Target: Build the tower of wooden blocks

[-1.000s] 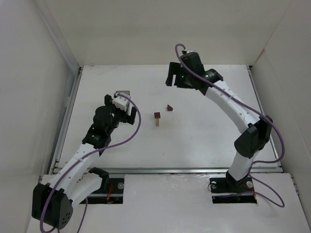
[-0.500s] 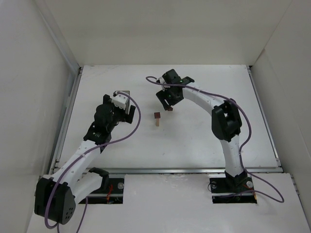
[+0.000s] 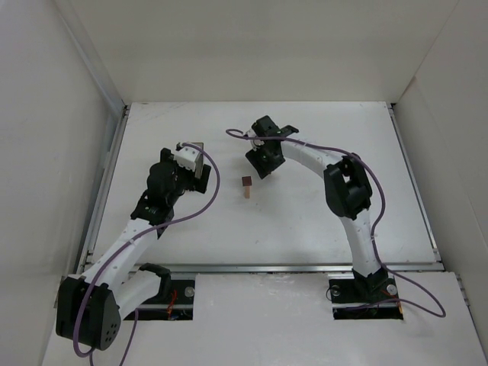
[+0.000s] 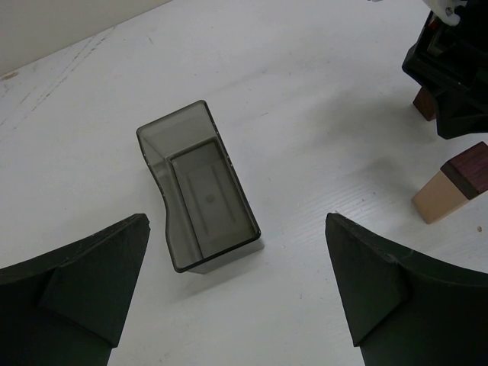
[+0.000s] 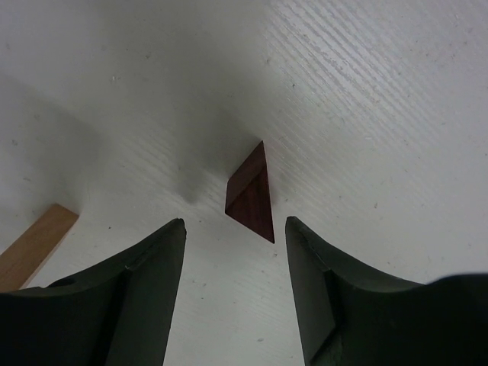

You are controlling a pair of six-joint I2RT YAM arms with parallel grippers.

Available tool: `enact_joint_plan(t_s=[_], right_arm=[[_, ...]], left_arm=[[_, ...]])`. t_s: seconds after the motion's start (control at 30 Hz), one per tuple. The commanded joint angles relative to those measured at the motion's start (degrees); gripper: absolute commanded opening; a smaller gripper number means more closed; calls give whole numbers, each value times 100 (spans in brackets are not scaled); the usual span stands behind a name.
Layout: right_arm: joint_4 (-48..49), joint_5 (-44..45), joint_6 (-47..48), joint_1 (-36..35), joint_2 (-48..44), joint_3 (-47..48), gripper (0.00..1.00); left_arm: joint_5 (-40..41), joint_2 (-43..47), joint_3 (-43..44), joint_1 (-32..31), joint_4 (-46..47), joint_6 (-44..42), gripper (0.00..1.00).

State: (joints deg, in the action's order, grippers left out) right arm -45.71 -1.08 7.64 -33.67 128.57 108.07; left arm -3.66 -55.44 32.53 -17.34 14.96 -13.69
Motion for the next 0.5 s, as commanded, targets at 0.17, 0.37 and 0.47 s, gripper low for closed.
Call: enact_joint_plan(t_s=[0.17,0.37,0.47], right_arm=[[230,161,-87,-52,107,320,57],[230,161,-87,-52,211,373,57],[230,161,-139,-52,212,373,55]], left_arm=[[-170,-11,253,29,156,-28,100],[-170,-11,253,29,156,-28,100],[-170,-11,253,29,156,-28,100]])
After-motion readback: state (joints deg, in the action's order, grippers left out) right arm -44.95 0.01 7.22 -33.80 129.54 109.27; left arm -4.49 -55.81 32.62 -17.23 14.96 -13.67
